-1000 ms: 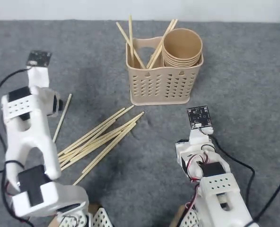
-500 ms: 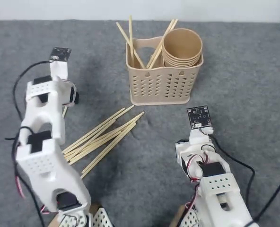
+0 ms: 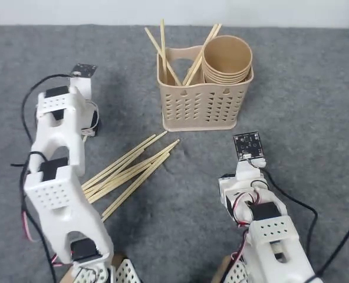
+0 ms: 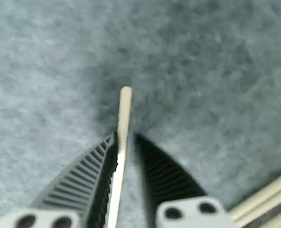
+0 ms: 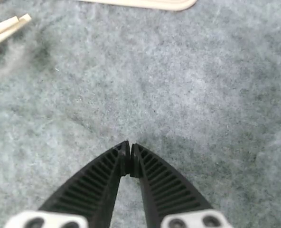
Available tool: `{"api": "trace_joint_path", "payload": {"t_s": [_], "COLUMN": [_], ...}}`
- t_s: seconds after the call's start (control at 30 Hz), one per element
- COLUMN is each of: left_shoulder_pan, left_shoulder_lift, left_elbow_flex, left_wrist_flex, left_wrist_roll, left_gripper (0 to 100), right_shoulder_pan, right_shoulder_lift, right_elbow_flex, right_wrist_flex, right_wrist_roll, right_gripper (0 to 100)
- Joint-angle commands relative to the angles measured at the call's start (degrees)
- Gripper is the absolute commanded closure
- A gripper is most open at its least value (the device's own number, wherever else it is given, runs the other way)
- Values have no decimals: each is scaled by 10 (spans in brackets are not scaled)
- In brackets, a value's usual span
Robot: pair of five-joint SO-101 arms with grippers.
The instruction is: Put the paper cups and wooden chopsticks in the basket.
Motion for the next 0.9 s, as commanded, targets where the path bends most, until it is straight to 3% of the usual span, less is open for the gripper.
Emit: {"api": "trace_joint_path", "payload": {"t_s": [0.0,0.17,0.27,0.47,0.73,0.87], "left_shoulder_pan": [4,-2,-15,-40,-26,-14], "left_shoulder_lift": [-6,-6,-6,-12,-172,-309], "left_elbow_flex": [-23,-138,-241,-374,-204,-73], "left_wrist_flex": [45,190,260,297,288,230], "left_wrist_roll": [7,8,50,88,84,84], "left_gripper": [987,987,987,987,987,987], "right_shoulder_pan": [7,7,7,7,7,7], "right_shoulder_lift": [-15,-15,-15,-15,-15,-15], "right_elbow_flex": [-4,-4,-4,-4,-4,-4], "right_wrist_flex": [-15,-15,-15,-15,-16,-16], "right_wrist_roll": [12,12,12,12,12,12], "right_gripper": [976,976,976,976,976,976]}}
